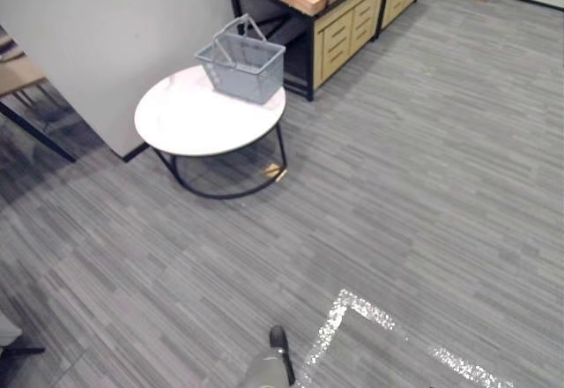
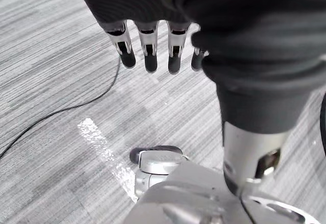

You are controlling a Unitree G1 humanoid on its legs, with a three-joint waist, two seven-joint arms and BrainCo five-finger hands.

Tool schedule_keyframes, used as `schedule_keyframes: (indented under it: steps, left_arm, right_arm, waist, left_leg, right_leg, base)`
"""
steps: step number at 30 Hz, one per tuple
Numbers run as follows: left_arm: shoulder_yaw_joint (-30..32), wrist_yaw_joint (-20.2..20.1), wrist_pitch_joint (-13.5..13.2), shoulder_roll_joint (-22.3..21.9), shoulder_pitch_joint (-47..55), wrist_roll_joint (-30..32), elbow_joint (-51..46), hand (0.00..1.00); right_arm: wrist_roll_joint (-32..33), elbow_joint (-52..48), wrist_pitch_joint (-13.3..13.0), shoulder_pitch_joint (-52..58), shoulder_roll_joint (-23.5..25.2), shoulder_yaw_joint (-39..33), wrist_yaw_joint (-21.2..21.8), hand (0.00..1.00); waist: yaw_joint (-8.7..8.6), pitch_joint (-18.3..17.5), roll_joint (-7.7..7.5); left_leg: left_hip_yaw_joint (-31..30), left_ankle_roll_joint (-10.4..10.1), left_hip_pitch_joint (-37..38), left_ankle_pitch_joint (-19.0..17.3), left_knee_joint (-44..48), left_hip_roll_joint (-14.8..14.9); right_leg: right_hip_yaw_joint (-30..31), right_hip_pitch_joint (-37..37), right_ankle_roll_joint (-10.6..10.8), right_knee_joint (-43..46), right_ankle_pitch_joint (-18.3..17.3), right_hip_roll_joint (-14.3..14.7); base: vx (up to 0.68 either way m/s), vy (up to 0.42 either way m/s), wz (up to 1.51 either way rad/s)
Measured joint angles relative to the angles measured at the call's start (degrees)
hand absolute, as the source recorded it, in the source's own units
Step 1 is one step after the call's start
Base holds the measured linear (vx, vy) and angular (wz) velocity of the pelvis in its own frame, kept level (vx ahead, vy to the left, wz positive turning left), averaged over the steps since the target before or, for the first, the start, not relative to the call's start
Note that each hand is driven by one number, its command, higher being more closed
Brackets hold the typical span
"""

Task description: Pick vegetable in the basket

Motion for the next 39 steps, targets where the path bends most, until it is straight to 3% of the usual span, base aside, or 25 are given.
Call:
schedule_keyframes:
  steps: [2, 4, 6, 7, 8, 9, 10, 11, 12, 14, 15, 18, 20, 21, 22, 23, 25, 28, 29, 30, 31, 32, 33, 36, 39]
  left_arm:
    - [-0.7, -0.3, -0.1, 0.9, 0.0, -0.4, 0.8, 0.00]
    - [-3.1, -0.6, 0.0, 1.8, -0.1, -0.4, 1.3, 0.00]
    - [-5.2, -0.8, 0.3, 2.7, 0.3, -0.1, 1.4, 0.00]
    - [-6.4, -0.9, 0.5, 3.2, 0.8, 0.4, 1.2, 0.00]
    - [-7.3, -0.9, 0.5, 3.5, 1.2, 0.9, 0.9, 0.00]
    - [-8.9, -0.9, 0.9, 4.3, 1.6, 1.7, 0.8, 0.00]
    - [-9.3, -0.8, 1.2, 4.4, 1.6, 1.9, 0.8, 0.00]
    - [-9.7, -0.8, 1.2, 4.4, 1.4, 2.2, 0.7, 0.00]
    - [-10.1, -0.7, 1.3, 4.4, 0.9, 4.2, 0.7, 0.00]
    - [-11.7, -0.2, 1.5, 4.6, 0.0, 6.4, 0.7, 0.00]
    - [-12.1, -0.2, 1.5, 4.4, -1.0, 7.0, 0.7, 0.00]
    - [-11.4, -0.9, 1.5, 3.5, -2.5, 8.3, -0.3, 0.00]
    - [-9.4, -1.0, 1.5, 2.7, -2.5, 8.8, -0.3, 0.00]
    - [-8.8, -1.0, 1.5, 2.5, -2.6, 8.9, -0.3, 0.00]
    - [-7.6, -1.1, 1.5, 1.4, -3.3, 9.7, 0.1, 0.00]
    - [-6.6, -1.4, 1.3, 0.9, -3.1, 10.7, 0.0, 0.00]
    - [-4.4, -2.0, 0.9, 0.0, -3.4, 11.0, -0.2, 0.00]
    - [-4.2, -1.7, 0.9, -0.7, -3.4, 10.8, -0.4, 0.00]
    - [-4.3, -1.5, 0.8, -0.5, -3.5, 10.6, -1.4, 0.00]
    - [-4.9, -0.3, 0.6, -0.5, -3.5, 10.3, -1.7, 0.00]
    - [-5.0, 0.2, 0.3, -0.3, -3.4, 10.1, -1.8, 0.00]
    - [-4.7, 0.7, 0.1, -0.8, -3.3, 9.7, -1.7, 0.00]
    - [-3.8, 1.0, -0.2, -1.0, -3.0, 8.7, -2.0, 0.00]
    - [-2.2, 1.8, -0.4, -1.3, -2.6, 6.5, -2.1, 0.00]
    - [-1.3, 2.7, -0.9, -1.5, -2.5, 5.3, -2.5, 0.00]
  right_arm:
    - [-0.6, 0.6, 0.1, -0.1, 0.9, -0.9, 0.0, 0.00]
    - [-2.2, 1.5, 0.0, -0.3, 0.9, -1.3, 0.8, 0.00]
    - [-2.2, 1.3, -0.3, -0.5, 1.3, -2.3, 1.2, 0.00]
    - [-2.2, 0.8, -0.3, -0.4, 1.5, -2.3, 1.2, 0.00]
    - [-2.2, 0.6, -0.3, -0.3, 1.5, -2.2, 1.3, 0.00]
    - [-2.2, -0.1, -0.4, -0.2, 1.8, -1.6, 1.4, 0.00]
    - [-2.2, -0.5, -0.5, -0.1, 1.7, -1.6, 1.5, 0.00]
    - [-2.2, -1.5, -0.7, -0.2, 1.6, -1.7, 1.6, 0.00]
    - [-2.2, -2.6, -1.0, -0.3, 1.5, -1.8, 1.6, 0.00]
    - [-2.2, -3.5, -1.2, -0.8, 1.5, -2.6, 1.6, 0.00]
    - [-2.2, -4.3, -1.3, -0.9, 1.6, -3.3, 1.5, 0.00]
    - [-2.2, -4.3, -1.1, -1.2, 1.6, -3.7, 1.4, 0.00]
    - [-2.3, -4.3, -1.0, -1.2, 1.5, -3.8, 1.4, 0.00]
    - [-2.3, -4.3, -0.9, -1.3, 1.5, -3.8, 1.4, 0.00]
    - [-2.4, -4.3, -0.9, -1.7, 0.6, -3.9, 1.5, 0.00]
    - [-3.1, -4.2, -0.9, -2.1, 0.2, -4.0, 1.3, 0.00]
    - [-3.9, -4.2, -0.8, -2.5, 0.5, -4.0, 1.1, 0.00]
    - [-4.6, -4.0, 0.1, -2.5, -0.2, -3.4, 1.0, 0.00]
    - [-5.0, -3.8, 0.3, -2.3, -0.5, -3.2, 1.0, 0.00]
    - [-5.5, -3.1, 0.2, -2.0, -0.8, -2.7, 0.9, 0.00]
    - [-5.6, -3.0, 0.3, -2.0, -1.1, -2.2, 0.8, 0.00]
    - [-5.9, -2.4, 0.2, -2.0, -1.2, -2.2, 0.7, 0.00]
    - [-6.1, -2.1, 0.3, -2.0, -1.0, -2.2, 0.5, 0.00]
    - [-6.1, -1.9, 0.4, -1.6, -1.0, -2.4, 0.1, 0.00]
    - [-6.4, -2.1, 0.6, -1.7, -0.6, -1.7, -0.4, 0.00]
  waist:
    - [-0.06, -1.7, -1.57]
    - [0.00, -3.0, -2.13]
    - [-0.53, -2.9, -2.51]
    - [-0.85, -2.4, -3.16]
    - [-0.99, -2.2, -3.15]
    - [-1.67, -1.8, -3.15]
    - [-1.82, -1.8, -3.17]
    - [-2.16, -1.7, -2.92]
    - [-2.71, -1.3, -2.49]
    - [-3.50, -0.1, -1.61]
    - [-3.51, 0.9, -1.20]
    - [-3.47, 1.4, -0.75]
    - [-3.30, 1.4, -0.30]
    - [-3.34, 1.5, -0.10]
    - [-3.21, 1.8, 1.69]
    - [-2.99, 1.3, 2.67]
    - [-3.35, 1.5, 2.52]
    - [-3.28, 0.8, 3.75]
    - [-3.46, 0.8, 3.80]
    - [-3.18, 1.1, 3.34]
    - [-2.97, 1.2, 3.24]
    - [-2.87, 1.3, 3.48]
    - [-2.74, 1.3, 3.41]
    - [-2.41, 1.4, 3.29]
    - [-1.25, 1.7, 2.51]
  left_leg:
    - [1.8, 0.9, -0.1, -2.5, 1.8, -1.5]
    - [4.0, 1.7, 1.5, -4.0, 0.0, -3.2]
    - [4.8, 1.9, 6.0, -4.8, -3.9, -4.8]
    - [5.2, 2.3, 10.3, -5.6, -6.5, -6.4]
    - [5.2, 2.7, 12.4, -6.1, -7.5, -7.0]
    - [5.0, 3.8, 16.4, -7.4, -8.0, -7.8]
    - [4.6, 4.3, 18.0, -7.8, -8.3, -8.1]
    - [3.8, 4.8, 20.9, -8.2, -9.8, -8.7]
    - [2.4, 4.8, 23.3, -8.2, -11.4, -9.0]
    - [0.3, 4.8, 27.1, -8.2, -13.4, -8.7]
    - [-1.0, 4.7, 29.0, -8.2, -14.8, -8.5]
    - [-3.7, 2.2, 31.3, -9.8, -16.8, -6.9]
    - [-4.5, -0.7, 33.0, -12.1, -17.8, -4.7]
    - [-4.8, -1.6, 33.7, -12.8, -18.1, -4.0]
    - [-5.1, -2.1, 35.1, -13.8, -18.9, -1.5]
    - [-5.4, -2.3, 34.9, -12.0, -18.7, -0.6]
    - [-5.9, -2.4, 35.5, -8.4, -16.1, 0.2]
    - [-10.2, -3.4, 31.9, -6.1, -2.1, 2.9]
    - [-14.6, -6.4, 26.5, -2.0, 9.6, 3.4]
    - [-18.0, -8.5, 21.4, 5.1, 20.3, 3.1]
    - [-18.3, -8.9, 19.0, 6.4, 25.4, 3.0]
    - [-16.9, -10.8, 14.5, 4.3, 34.7, 3.1]
    - [-13.8, -10.1, 11.2, 2.0, 39.5, 3.1]
    - [-8.5, -6.9, 6.7, -4.0, 38.5, 2.8]
    - [-3.8, -4.2, 2.0, -7.1, 23.4, 1.6]
  right_leg:
    - [2.0, -1.7, 0.2, 2.5, 0.3, -2.3]
    - [5.0, -8.1, 0.0, 12.7, 1.8, -3.7]
    - [6.7, -14.5, 1.1, 26.8, 7.5, -4.6]
    - [6.9, -17.5, 2.6, 35.7, 15.1, -5.7]
    - [6.9, -18.4, 2.8, 39.4, 19.5, -6.1]
    - [6.2, -21.7, 3.8, 51.1, 21.0, -6.6]
    - [5.2, -23.3, 2.9, 55.2, 20.4, -6.6]
    - [2.4, -26.5, 0.1, 61.3, 18.4, -6.3]
    - [-0.5, -29.3, -0.6, 63.9, 15.1, -6.0]
    - [-3.9, -32.0, -2.0, 61.4, 9.4, -4.4]
    - [-5.3, -32.8, -2.2, 55.4, 7.0, -3.5]
    - [-7.1, -33.3, -2.3, 33.3, 6.7, -2.3]
    - [-6.2, -33.1, -0.5, 15.7, 8.4, -1.4]
    - [-5.6, -33.1, -0.5, 12.8, 12.2, -1.1]
    - [-7.0, -32.5, -1.4, 13.5, 13.6, 1.8]
    - [-7.2, -33.6, -2.4, 15.8, 11.0, 2.9]
    - [-7.4, -34.3, -3.0, 22.2, 4.9, 3.0]
    - [-9.1, -29.6, -4.6, 23.0, 0.6, 4.7]
    - [-10.2, -26.9, -5.1, 22.5, -0.6, 4.7]
    - [-11.0, -23.9, -5.6, 21.1, -1.5, 4.7]
    - [-11.1, -22.4, -6.0, 20.1, -1.8, 4.7]
    - [-11.2, -18.9, -6.1, 17.7, -1.8, 4.8]
    - [-11.2, -14.5, -6.0, 14.6, -1.8, 4.7]
    - [-11.0, -7.5, -5.2, 8.6, -1.3, 4.4]
    - [-10.4, -1.8, -3.9, 2.7, -0.6, 2.6]
  base:
    - [0.38, 0.298, -0.31]
    - [0.30, 0.219, -0.37]
    - [0.31, 0.232, -0.18]
    - [0.30, 0.194, -0.01]
    - [0.37, 0.182, 0.14]
    - [0.32, 0.113, 0.21]
    - [0.33, 0.046, 0.35]
    - [0.36, 0.008, 0.43]
    - [0.37, -0.015, 0.52]
    - [0.37, -0.093, 0.64]
    - [0.40, -0.197, 0.69]
    - [0.31, -0.241, 0.63]
    - [0.37, -0.347, 0.24]
    - [0.45, -0.369, 0.04]
    - [0.52, -0.350, -0.07]
    - [0.66, -0.432, -0.13]
    - [0.55, -0.345, -0.08]
    - [0.48, -0.254, 0.09]
    - [0.55, -0.248, 0.32]
    - [0.44, -0.169, 0.29]
    - [0.43, -0.093, 0.12]
    - [0.42, -0.030, 0.02]
    - [0.42, -0.016, -0.01]
    - [0.33, 0.050, -0.11]
    - [0.32, 0.166, -0.23]
